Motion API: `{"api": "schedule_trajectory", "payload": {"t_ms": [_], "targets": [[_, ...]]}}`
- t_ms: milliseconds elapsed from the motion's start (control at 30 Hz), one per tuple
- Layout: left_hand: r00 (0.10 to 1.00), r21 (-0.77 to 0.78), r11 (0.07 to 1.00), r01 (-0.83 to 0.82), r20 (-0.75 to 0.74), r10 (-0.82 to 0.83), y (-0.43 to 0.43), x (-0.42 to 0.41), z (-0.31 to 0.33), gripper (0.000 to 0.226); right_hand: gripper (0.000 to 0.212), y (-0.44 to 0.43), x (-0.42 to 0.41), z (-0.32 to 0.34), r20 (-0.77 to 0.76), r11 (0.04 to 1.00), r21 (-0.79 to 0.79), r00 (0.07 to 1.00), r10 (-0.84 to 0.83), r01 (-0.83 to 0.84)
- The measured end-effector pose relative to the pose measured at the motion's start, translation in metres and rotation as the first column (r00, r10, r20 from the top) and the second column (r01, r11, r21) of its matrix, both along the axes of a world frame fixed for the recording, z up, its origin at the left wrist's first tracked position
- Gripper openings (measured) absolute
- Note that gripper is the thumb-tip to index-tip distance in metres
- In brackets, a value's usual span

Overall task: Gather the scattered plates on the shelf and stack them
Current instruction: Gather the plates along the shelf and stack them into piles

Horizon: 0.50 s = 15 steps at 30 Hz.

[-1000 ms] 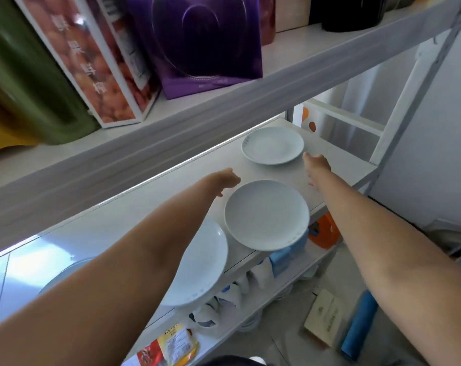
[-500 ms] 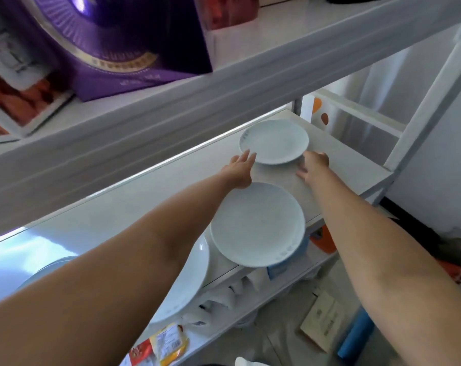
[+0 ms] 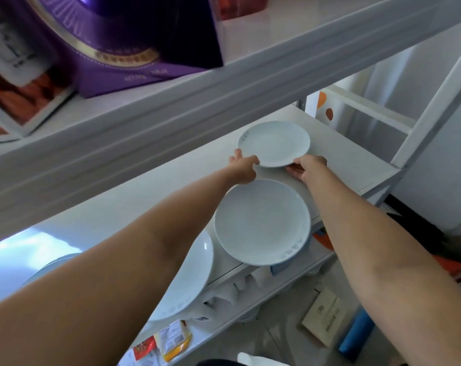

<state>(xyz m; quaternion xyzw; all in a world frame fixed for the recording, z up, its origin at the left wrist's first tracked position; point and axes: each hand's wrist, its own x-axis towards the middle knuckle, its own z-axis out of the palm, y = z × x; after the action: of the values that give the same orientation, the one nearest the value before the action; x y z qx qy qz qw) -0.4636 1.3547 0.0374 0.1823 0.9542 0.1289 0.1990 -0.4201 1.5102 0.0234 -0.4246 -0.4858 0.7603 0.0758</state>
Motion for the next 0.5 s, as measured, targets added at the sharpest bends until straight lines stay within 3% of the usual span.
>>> {"api": "schedule_trajectory", "payload": {"t_ms": [100, 167, 300, 433, 500], "targets": [[0.97, 0.217, 0.954, -0.208, 0.173, 0.173, -0.002, 0.001, 0.011, 0.04, 0.044, -0.008, 0.005, 0.007, 0.012, 1.0, 0.016, 1.0, -0.008, 0.008], [0.935, 0.377, 0.864, -0.334, 0.251, 0.252, -0.007, 0.004, 0.017, 0.034, 0.043, -0.012, 0.009, 0.011, 0.027, 0.999, 0.032, 1.0, -0.004, 0.003], [0.888, 0.641, 0.615, -0.459, 0.349, 0.299, -0.025, 0.009, 0.03, 0.06, 0.036, -0.014, 0.026, 0.027, 0.054, 0.991, 0.11, 0.997, 0.063, -0.069], [0.817, 0.722, 0.386, -0.574, 0.474, 0.328, -0.044, 0.017, 0.051, 0.048, 0.021, -0.014, 0.051, 0.052, 0.126, 0.947, 0.222, 0.97, 0.207, -0.231], [0.808, 0.67, 0.451, -0.589, 0.503, 0.307, -0.056, 0.02, 0.054, 0.03, 0.02, -0.018, 0.066, 0.058, 0.187, 0.911, 0.275, 0.946, 0.264, -0.308]]}}
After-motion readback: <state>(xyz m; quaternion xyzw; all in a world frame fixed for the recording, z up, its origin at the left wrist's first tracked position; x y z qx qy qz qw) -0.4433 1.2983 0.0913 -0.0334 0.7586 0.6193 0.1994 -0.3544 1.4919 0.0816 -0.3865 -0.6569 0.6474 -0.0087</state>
